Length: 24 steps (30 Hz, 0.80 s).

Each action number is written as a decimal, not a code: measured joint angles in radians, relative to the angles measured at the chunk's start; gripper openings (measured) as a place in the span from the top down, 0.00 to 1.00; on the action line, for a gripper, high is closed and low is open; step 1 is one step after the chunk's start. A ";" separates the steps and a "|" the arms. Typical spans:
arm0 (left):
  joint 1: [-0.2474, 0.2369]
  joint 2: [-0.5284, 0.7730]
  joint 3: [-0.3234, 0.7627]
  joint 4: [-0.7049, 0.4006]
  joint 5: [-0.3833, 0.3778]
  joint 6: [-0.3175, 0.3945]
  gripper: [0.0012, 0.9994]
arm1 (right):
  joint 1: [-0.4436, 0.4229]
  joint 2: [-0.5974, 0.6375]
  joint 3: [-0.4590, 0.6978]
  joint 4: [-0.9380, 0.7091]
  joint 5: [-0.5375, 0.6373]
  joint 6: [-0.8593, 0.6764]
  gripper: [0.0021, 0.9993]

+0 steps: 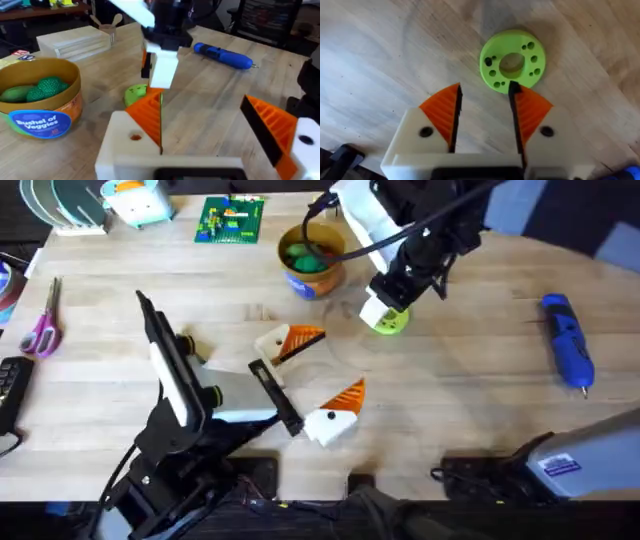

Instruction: Pick up the gripper from the table and insert it into the empty holder that is missing its gripper. Then pick up a screw, insert it into the mounting hole, and use the screwdriver to tighten it. Finally, clean up the table by picking up the vegetable and placing it into the bucket.

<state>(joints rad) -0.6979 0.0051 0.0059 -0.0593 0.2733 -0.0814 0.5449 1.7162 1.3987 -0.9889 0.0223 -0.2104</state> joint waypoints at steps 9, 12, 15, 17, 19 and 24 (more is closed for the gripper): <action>0.000 0.000 0.000 0.000 0.000 0.000 0.01 | 0.000 0.166 0.000 0.044 0.000 0.008 0.42; 0.000 0.000 0.000 0.000 0.000 0.000 0.01 | 0.000 0.174 0.000 0.081 0.000 0.008 0.41; 0.000 0.000 0.000 0.000 0.000 0.000 0.01 | 0.000 0.173 0.000 0.094 0.000 0.008 0.41; 0.000 0.000 0.000 0.000 0.000 0.000 0.01 | 0.000 0.173 0.000 0.094 0.000 0.008 0.41; 0.000 0.000 0.000 0.000 0.000 0.000 0.01 | 0.000 0.173 0.000 0.094 0.000 0.008 0.43; 0.000 0.000 0.000 0.000 0.000 0.000 0.01 | 0.000 0.173 0.000 0.095 0.000 0.009 0.53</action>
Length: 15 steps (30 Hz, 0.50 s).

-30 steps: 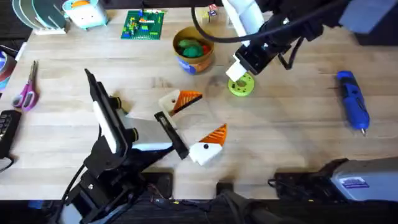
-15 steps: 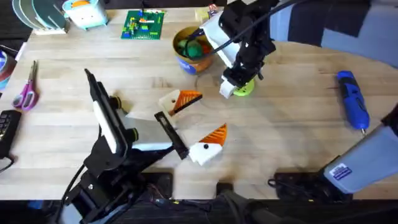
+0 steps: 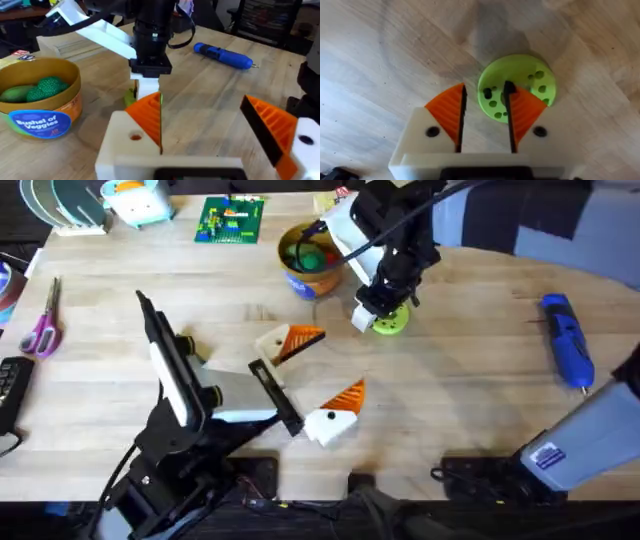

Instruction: Pick up the gripper from the table and insert it into the empty holder that is missing its gripper. Then pick up a screw, insert it into the mounting hole, and use the screwdriver to tighten it. Finally, clean up the table by picking up the vegetable and placing it into the bucket.

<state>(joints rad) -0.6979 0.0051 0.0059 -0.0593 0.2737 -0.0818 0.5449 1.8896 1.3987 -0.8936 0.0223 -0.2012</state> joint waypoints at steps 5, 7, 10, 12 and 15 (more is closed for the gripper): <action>0.000 0.000 0.000 0.000 0.000 0.000 0.01 | 0.000 -0.009 0.000 -0.001 0.006 0.025 0.46; 0.000 0.000 0.000 0.000 0.000 0.000 0.01 | 0.000 -0.034 0.000 -0.004 0.016 0.037 0.37; 0.000 0.000 0.000 0.000 0.000 0.000 0.01 | -0.004 -0.116 0.000 -0.015 0.029 0.046 0.30; 0.000 0.000 0.000 0.000 0.000 0.000 0.01 | -0.012 -0.189 0.000 -0.030 0.034 0.049 0.28; 0.000 0.000 0.000 0.000 0.000 0.000 0.01 | -0.040 -0.270 0.000 -0.072 0.037 0.061 0.21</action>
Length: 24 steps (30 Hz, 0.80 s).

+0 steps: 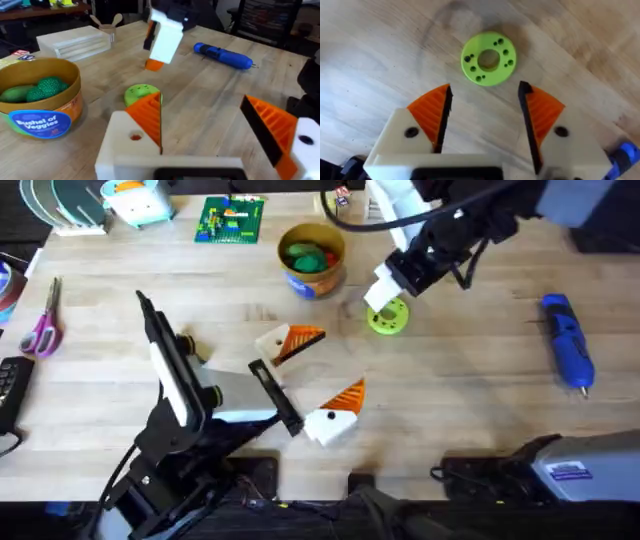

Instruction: Pick up the gripper from the table and insert it into the empty holder that is missing its gripper. Then pick up a screw, insert it into the mounting hole, and use the screwdriver to tighten it. Finally, clean up the table by picking up the vegetable and placing it into the bucket.

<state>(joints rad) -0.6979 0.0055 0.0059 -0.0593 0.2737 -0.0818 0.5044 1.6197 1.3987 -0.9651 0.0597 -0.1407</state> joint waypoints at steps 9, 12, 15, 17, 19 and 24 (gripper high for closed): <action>0.000 0.000 0.000 0.000 0.000 0.000 0.01 | -0.137 -0.061 -0.117 -0.044 -0.043 0.064 0.05; 0.000 0.000 0.000 0.000 0.000 0.000 0.01 | -0.138 -0.111 -0.226 0.062 -0.060 0.100 0.04; 0.000 0.000 0.000 0.000 0.000 0.000 0.01 | -0.133 -0.182 -0.323 0.228 -0.078 0.141 0.04; 0.000 0.000 0.000 0.000 0.000 0.000 0.01 | -0.123 -0.213 -0.359 0.321 -0.093 0.162 0.03; 0.000 0.000 0.000 0.000 0.000 0.000 0.01 | -0.101 -0.218 -0.374 0.386 -0.106 0.174 0.03; 0.000 0.000 0.000 0.000 0.000 0.000 0.01 | -0.041 -0.150 -0.378 0.456 -0.121 0.190 0.03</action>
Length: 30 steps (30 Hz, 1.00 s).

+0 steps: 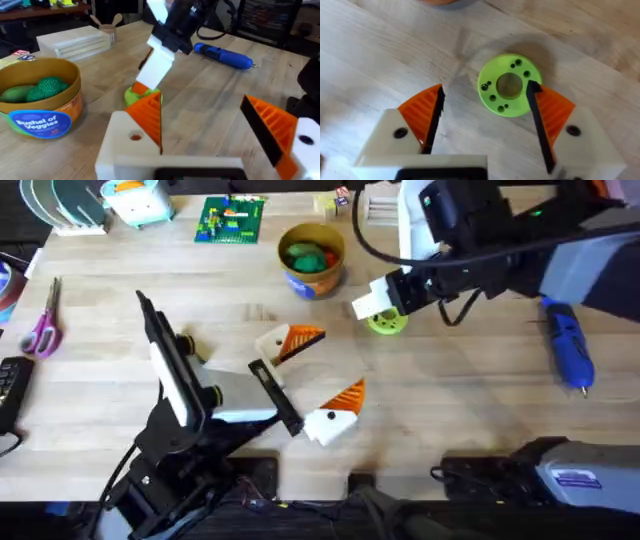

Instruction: Pick up the gripper from the table and insert it into the empty holder that is missing its gripper. Then pick up a screw, insert it into the mounting hole, and use the screwdriver to tighten it. Finally, clean up the table by picking up the vegetable and placing it into the bucket.

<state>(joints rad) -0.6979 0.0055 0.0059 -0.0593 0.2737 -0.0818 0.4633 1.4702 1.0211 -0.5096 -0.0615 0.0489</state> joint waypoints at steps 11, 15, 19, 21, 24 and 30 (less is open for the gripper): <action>0.000 0.000 0.000 0.000 0.000 0.000 0.01 | 0.037 0.121 -0.011 0.031 -0.007 -0.004 0.26; 0.000 0.000 0.000 0.000 0.000 0.000 0.01 | 0.037 0.136 -0.011 0.055 -0.007 -0.004 0.42; 0.000 0.000 0.000 0.000 0.000 0.000 0.01 | 0.040 0.151 -0.011 0.062 0.017 -0.004 0.48; 0.000 0.000 0.000 0.000 0.000 0.000 0.01 | 0.045 0.153 -0.011 0.062 0.037 -0.004 0.49; 0.000 0.000 0.000 0.000 0.000 0.000 0.01 | 0.058 0.153 -0.011 0.062 0.058 -0.004 0.53; 0.000 0.000 0.000 0.000 0.000 0.000 0.01 | 0.091 0.153 -0.011 0.062 0.075 -0.006 0.61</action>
<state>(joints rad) -0.6979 0.0051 0.0059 -0.0593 0.2737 -0.0815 0.5542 1.6230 1.0096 -0.4477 0.0136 0.0432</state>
